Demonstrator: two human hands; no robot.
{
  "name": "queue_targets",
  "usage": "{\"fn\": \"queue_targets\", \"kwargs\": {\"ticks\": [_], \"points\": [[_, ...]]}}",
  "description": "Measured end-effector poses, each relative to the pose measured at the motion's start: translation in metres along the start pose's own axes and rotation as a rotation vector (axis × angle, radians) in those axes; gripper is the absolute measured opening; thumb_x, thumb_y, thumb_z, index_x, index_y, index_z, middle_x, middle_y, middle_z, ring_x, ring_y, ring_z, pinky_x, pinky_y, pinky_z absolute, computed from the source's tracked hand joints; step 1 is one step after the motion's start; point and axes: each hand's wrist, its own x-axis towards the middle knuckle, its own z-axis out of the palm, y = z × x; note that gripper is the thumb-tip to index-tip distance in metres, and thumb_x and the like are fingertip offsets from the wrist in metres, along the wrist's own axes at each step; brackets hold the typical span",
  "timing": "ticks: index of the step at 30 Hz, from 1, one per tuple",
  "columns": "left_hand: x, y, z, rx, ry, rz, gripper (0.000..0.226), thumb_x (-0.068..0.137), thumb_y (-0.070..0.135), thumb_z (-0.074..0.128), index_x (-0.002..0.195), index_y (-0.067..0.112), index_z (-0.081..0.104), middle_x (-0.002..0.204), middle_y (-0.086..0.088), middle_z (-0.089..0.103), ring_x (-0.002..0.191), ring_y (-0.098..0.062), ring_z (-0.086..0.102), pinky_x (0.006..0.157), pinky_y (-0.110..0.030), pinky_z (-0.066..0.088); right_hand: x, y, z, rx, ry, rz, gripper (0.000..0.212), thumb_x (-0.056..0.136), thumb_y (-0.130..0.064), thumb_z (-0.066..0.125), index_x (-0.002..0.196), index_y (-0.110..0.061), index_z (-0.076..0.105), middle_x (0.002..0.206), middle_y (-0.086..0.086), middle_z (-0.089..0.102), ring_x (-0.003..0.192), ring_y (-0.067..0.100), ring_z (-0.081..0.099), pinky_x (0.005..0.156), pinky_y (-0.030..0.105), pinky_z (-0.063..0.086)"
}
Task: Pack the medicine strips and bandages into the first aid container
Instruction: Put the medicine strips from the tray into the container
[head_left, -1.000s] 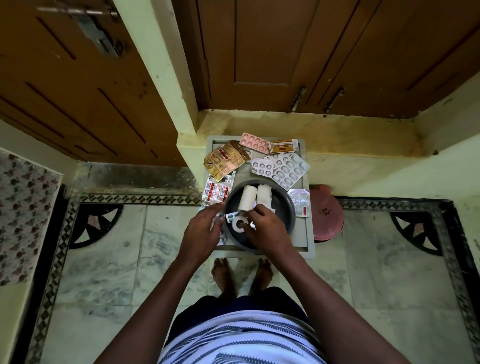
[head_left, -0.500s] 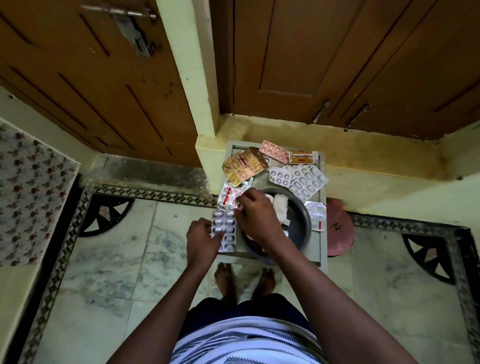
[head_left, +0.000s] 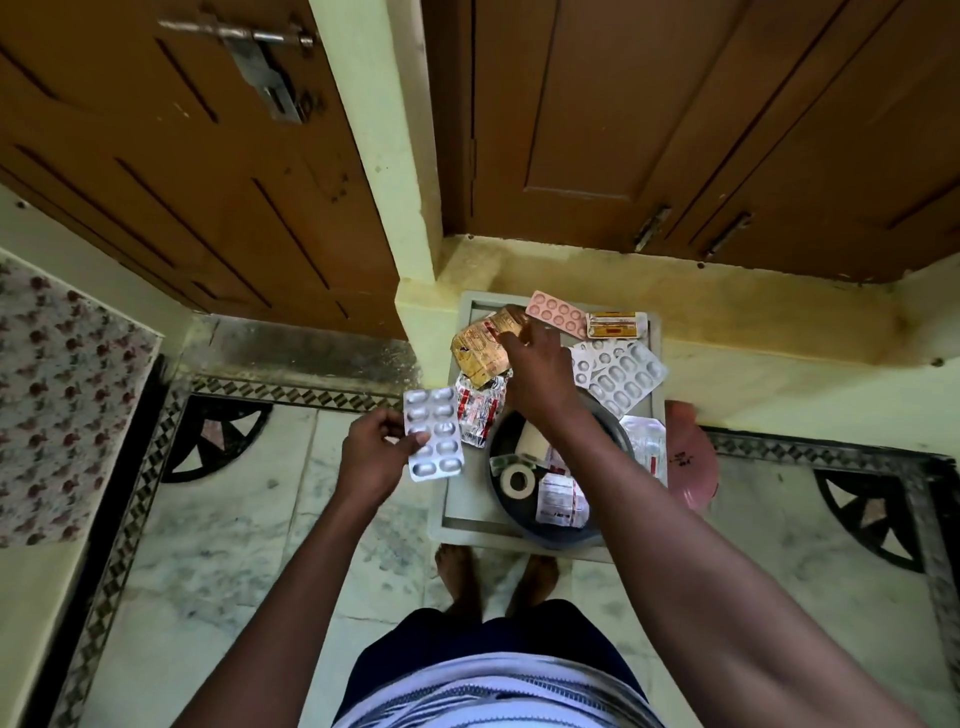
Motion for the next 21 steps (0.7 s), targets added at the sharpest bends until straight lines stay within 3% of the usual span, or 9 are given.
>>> {"fn": "queue_targets", "kwargs": {"ticks": [3, 5, 9, 12, 14, 17, 21], "points": [[0.019, 0.01, 0.006, -0.011, 0.006, 0.022, 0.021, 0.082, 0.005, 0.081, 0.077, 0.015, 0.063, 0.077, 0.001, 0.066, 0.074, -0.019, 0.062, 0.073, -0.037, 0.049, 0.015, 0.003, 0.001, -0.119, -0.09, -0.169, 0.077, 0.07, 0.009, 0.068, 0.141, -0.017, 0.051, 0.158, 0.019, 0.031, 0.147, 0.042, 0.024, 0.105, 0.059, 0.037], [0.029, 0.014, 0.01, -0.029, 0.004, 0.023, 0.02, 0.082, 0.005, 0.081, 0.079, 0.015, 0.065, 0.078, 0.002, 0.067, 0.076, -0.019, 0.063, 0.075, -0.039, 0.051, 0.024, 0.004, 0.003, -0.169, -0.122, -0.255, 0.073, 0.074, 0.005, 0.07, 0.142, -0.016, 0.051, 0.159, 0.018, 0.032, 0.152, 0.042, 0.02, 0.109, 0.061, 0.034], [0.043, 0.012, 0.018, -0.032, -0.016, -0.002, 0.02, 0.081, 0.005, 0.082, 0.079, 0.017, 0.066, 0.081, 0.0, 0.069, 0.081, -0.022, 0.067, 0.077, -0.045, 0.055, 0.034, 0.005, 0.008, -0.263, -0.172, -0.35, 0.054, 0.084, -0.01, 0.071, 0.136, -0.012, 0.057, 0.151, 0.019, 0.047, 0.145, 0.038, 0.039, 0.115, 0.056, 0.031], [0.048, 0.009, 0.022, -0.073, -0.037, -0.061, 0.016, 0.082, 0.004, 0.081, 0.086, 0.015, 0.069, 0.086, -0.003, 0.072, 0.083, -0.027, 0.069, 0.074, -0.046, 0.054, 0.036, 0.005, 0.009, -0.321, -0.226, -0.375, 0.041, 0.085, -0.015, 0.071, 0.124, -0.007, 0.065, 0.143, 0.019, 0.056, 0.133, 0.036, 0.053, 0.109, 0.052, 0.04], [0.049, 0.009, 0.023, -0.09, -0.046, -0.08, 0.018, 0.082, 0.005, 0.081, 0.085, 0.017, 0.068, 0.086, -0.003, 0.072, 0.081, -0.026, 0.067, 0.07, -0.04, 0.048, 0.036, 0.006, 0.012, -0.348, -0.173, -0.396, 0.039, 0.074, -0.008, 0.074, 0.112, -0.002, 0.071, 0.134, 0.024, 0.062, 0.124, 0.04, 0.061, 0.108, 0.057, 0.044], [0.048, 0.011, 0.022, -0.118, -0.044, -0.093, 0.019, 0.083, 0.002, 0.08, 0.082, 0.016, 0.067, 0.084, -0.003, 0.071, 0.078, -0.023, 0.065, 0.068, -0.035, 0.047, 0.036, 0.008, 0.016, -0.309, 0.0, -0.445, 0.037, 0.063, 0.005, 0.077, 0.1, 0.008, 0.074, 0.115, 0.031, 0.071, 0.103, 0.046, 0.072, 0.096, 0.06, 0.055], [0.042, 0.018, 0.02, -0.145, -0.047, -0.087, 0.013, 0.084, -0.001, 0.078, 0.088, 0.004, 0.067, 0.086, -0.008, 0.071, 0.078, -0.021, 0.064, 0.058, -0.025, 0.048, 0.031, 0.009, 0.006, -0.254, 0.224, -0.468, 0.042, 0.067, 0.004, 0.08, 0.109, 0.006, 0.073, 0.106, 0.028, 0.075, 0.096, 0.041, 0.075, 0.084, 0.05, 0.061]]}}
